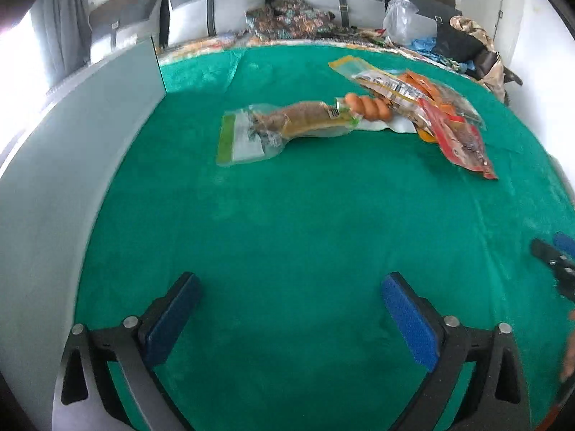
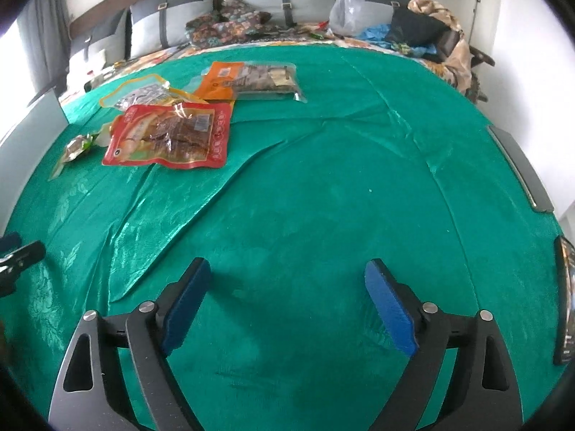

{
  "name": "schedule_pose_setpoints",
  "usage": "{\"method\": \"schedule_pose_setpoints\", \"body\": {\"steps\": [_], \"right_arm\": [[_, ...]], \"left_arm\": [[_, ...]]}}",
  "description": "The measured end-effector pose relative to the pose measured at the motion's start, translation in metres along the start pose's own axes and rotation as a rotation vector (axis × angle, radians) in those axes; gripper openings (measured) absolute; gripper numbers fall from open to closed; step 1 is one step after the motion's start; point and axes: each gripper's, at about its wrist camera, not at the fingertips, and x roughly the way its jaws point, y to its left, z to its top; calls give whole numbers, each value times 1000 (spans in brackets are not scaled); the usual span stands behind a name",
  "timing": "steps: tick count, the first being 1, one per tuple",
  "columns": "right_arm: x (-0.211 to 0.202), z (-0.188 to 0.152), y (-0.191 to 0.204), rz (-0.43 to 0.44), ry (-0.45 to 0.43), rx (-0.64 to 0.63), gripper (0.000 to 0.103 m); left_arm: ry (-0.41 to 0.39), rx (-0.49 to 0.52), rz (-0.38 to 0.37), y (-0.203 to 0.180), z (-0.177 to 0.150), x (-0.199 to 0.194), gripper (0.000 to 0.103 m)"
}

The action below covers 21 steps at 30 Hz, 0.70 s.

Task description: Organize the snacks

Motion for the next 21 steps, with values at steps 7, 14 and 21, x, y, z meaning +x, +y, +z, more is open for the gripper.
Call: {"method": "schedule_pose_setpoints", "body": {"steps": [7,14,21], "right_arm": [[-1,-1,2,-1,0,-1,92],[-2,-2,2,-2,0,-1,92],[-2,-2,2,-2,-1,-2,92]], "left_arm": [[-8,-7,6,0,2,4,103],[-8,-5,6,0,3,4,103],[-9,-5,6,-1,3,4,103]]}}
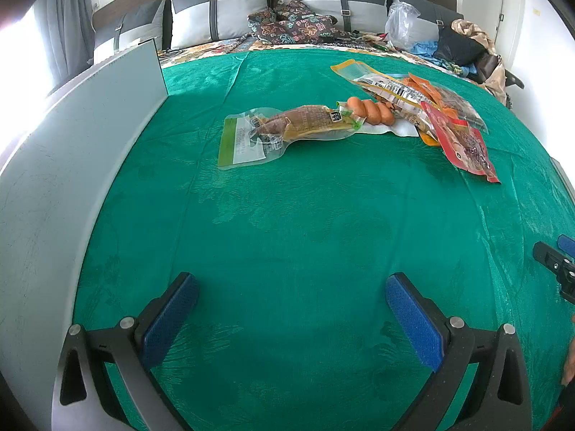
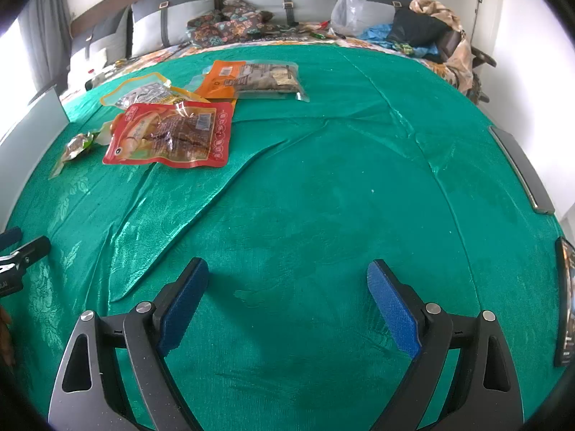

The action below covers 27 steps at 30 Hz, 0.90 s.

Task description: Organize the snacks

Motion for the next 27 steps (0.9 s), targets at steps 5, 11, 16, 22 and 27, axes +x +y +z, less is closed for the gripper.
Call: {"method": "schedule_pose_setpoints", "body": {"steps": [5,11,16,22,27], "right_arm": [[0,0,0,0,0,0,92],[0,0,0,-1,-1,0,93],[0,0,-1,-1,-1,0,93],[0,0,-1,-1,-1,-1,93],[0,0,-1,-1,-1,-1,93]], "left_arm": [[0,1,0,0,0,0,103],[-1,2,-1,-1,0,0,103],[-2,2,-2,-1,1,0,103],[-2,4,-4,-1,1,0,103],[97,94,-59,1,14,5,103]]}}
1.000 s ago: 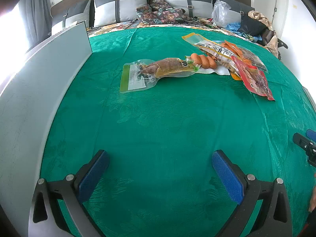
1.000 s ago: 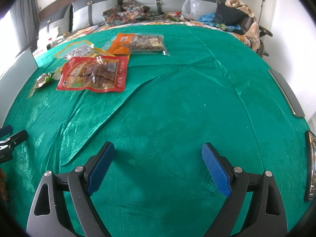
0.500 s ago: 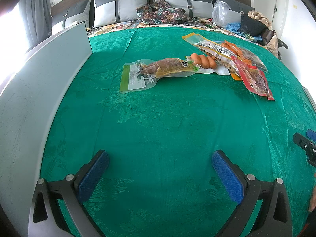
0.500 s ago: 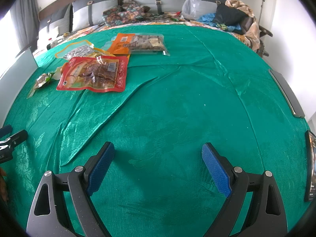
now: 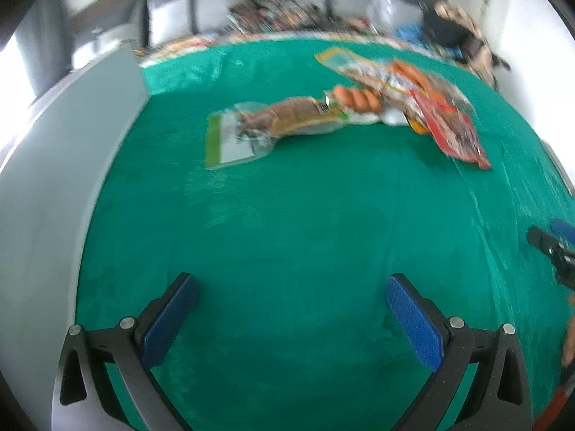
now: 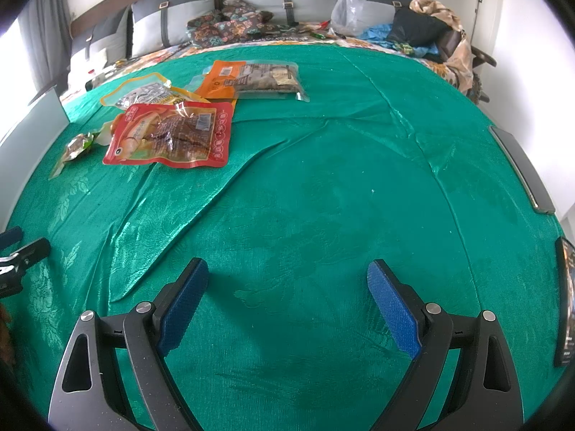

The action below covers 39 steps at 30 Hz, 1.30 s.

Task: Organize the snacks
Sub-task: 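Grasp the clear bag of brown snack with the left tool and lift it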

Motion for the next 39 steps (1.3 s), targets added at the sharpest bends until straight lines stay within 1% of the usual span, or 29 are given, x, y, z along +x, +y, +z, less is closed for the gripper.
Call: {"method": "schedule_pose_setpoints", "body": {"steps": [2,3,5,7,9,10,11,13,15,16,19,20,23,26,27,32,35,37,39], "right_arm": [[0,0,0,0,0,0,93],[0,0,0,0,0,0,93],[0,0,0,0,0,0,93],[0,0,0,0,0,0,93],[0,0,0,0,-1,0,93],[0,0,0,0,-1,0,93],[0,0,0,0,-1,0,93],[0,0,0,0,-1,0,93],[0,0,-1,0,-1,0,93],[0,0,-1,0,-1,0,93],[0,0,-1,0,-1,0,93],[0,0,-1,0,-1,0,93],[0,0,-1,0,-1,0,93],[0,0,-1,0,-2,0,93],[0,0,-1,0,-2,0,93],[0,0,-1,-1,-2,0,93],[0,0,-1,-1,-2,-1,93],[0,0,-1,0,-2,-1,93],[0,0,-1,0,-2,-1,93]], "left_arm": [[78,36,-12,2,17,6,103],[92,53,-13,2,24,7,102],[83,115,-14,3,49,4,102],[86,177,-34,-2,70,4,102],[113,263,-51,-9,92,10,102],[130,323,-51,-15,102,14,102],[142,368,-48,-19,107,18,102],[158,494,-25,-33,117,30,102],[160,573,3,-39,124,42,102],[162,590,13,-39,127,47,102],[170,568,13,-32,139,63,102],[176,538,-4,-27,143,69,103],[175,430,-90,-13,151,78,103],[187,322,-152,-6,152,85,103],[166,308,-149,-6,153,84,103],[141,285,-136,-11,151,83,103],[153,281,-131,-15,146,79,103],[176,307,-141,-20,141,74,103],[171,314,-146,-23,136,68,96]]}}
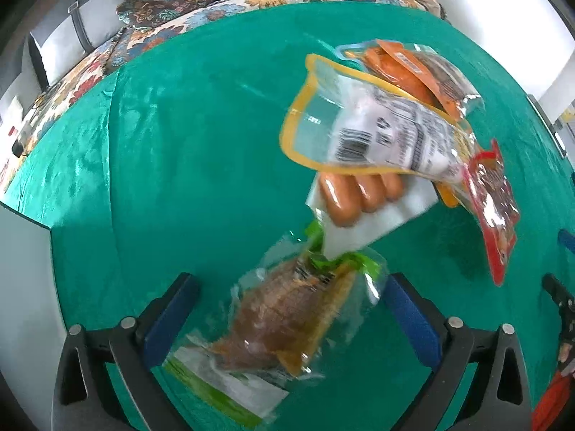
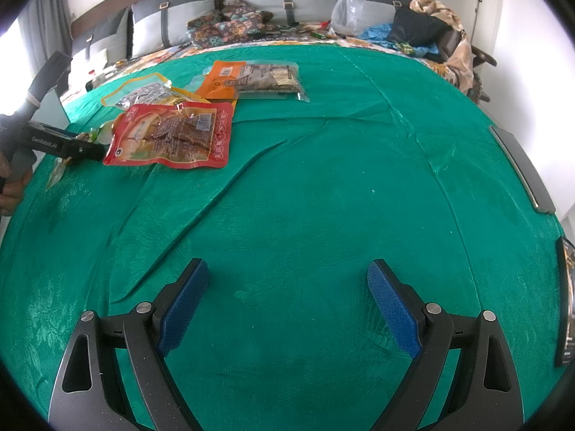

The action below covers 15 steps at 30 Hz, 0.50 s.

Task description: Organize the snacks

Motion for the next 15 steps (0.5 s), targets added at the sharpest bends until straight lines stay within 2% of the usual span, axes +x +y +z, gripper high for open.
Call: {"method": "schedule_pose_setpoints", "body": {"steps": [2,4,7,10,12,15], "right_arm": [[0,0,0,0,0,0,93],[0,0,0,0,0,0,93],[0,0,0,0,-1,0,93],[0,0,0,0,-1,0,93],[0,0,0,0,-1,0,93],[0,0,0,0,-1,0,93]], "left_arm": [[-24,2,1,-5,-6,-9,69],[-31,-37,5,-7,-15,-18,56],[-47,-139,50,-11,-44,-29,53],[-39,-300,86,-17,-83,-45,53],[-29,-381,88,-28,-111,-56,53],[-31,-424,67,-46,-139,-66,59]]}}
